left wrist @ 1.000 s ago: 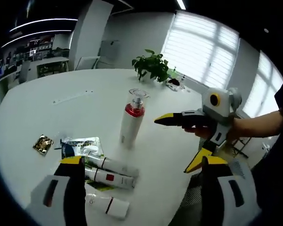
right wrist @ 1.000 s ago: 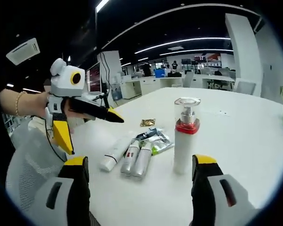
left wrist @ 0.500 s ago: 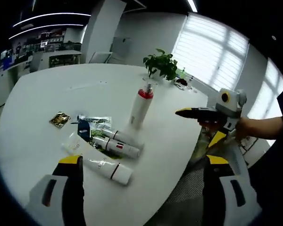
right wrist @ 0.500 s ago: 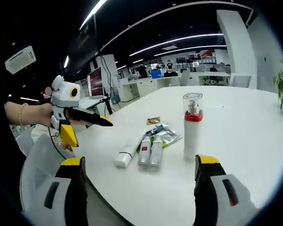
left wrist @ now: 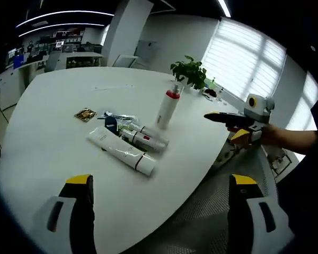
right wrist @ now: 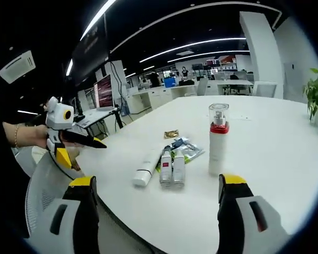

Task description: Arrange the skincare products in the storage area until every visible bottle or jar stands upright without overlapping.

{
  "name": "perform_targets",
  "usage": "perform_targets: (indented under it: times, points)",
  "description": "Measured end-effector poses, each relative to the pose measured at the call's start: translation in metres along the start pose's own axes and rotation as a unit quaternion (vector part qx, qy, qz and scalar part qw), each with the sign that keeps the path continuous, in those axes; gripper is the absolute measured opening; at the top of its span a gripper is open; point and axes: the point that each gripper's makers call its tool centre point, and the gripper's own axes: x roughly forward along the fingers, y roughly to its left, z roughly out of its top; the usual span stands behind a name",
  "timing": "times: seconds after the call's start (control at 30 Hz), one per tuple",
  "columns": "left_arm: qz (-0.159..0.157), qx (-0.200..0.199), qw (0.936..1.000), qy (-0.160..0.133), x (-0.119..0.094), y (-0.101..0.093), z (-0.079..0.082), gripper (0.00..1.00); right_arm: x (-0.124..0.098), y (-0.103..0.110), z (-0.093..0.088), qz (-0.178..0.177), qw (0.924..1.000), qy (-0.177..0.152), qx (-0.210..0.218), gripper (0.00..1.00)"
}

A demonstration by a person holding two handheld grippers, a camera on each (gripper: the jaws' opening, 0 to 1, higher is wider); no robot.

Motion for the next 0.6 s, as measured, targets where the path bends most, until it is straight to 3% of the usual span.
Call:
perform_targets:
  times: [0.23, 0.5, 0.6]
  points:
    - [0.018, 0.001, 0.9998, -0.007, -0.005, 0.002, -0.003, 0.99, 0.01, 0.006, 0.0, 0.004, 0.9999, 0.016, -0.002, 0.93]
    - [0.017, -0.002, 0.9999, -0.002, -0.012, 0.003, -0.015, 0.99, 0.041, 0.028, -0.006, 0.033, 0.9976, 0.06, 0.005, 0.84]
    - [0.019, -0.003, 0.9998, -0.002, -0.015, 0.005, -0.018, 0.99, 0.053, 0.038, -0.003, 0.04, 0.9974, 0.061, -0.004, 0.82]
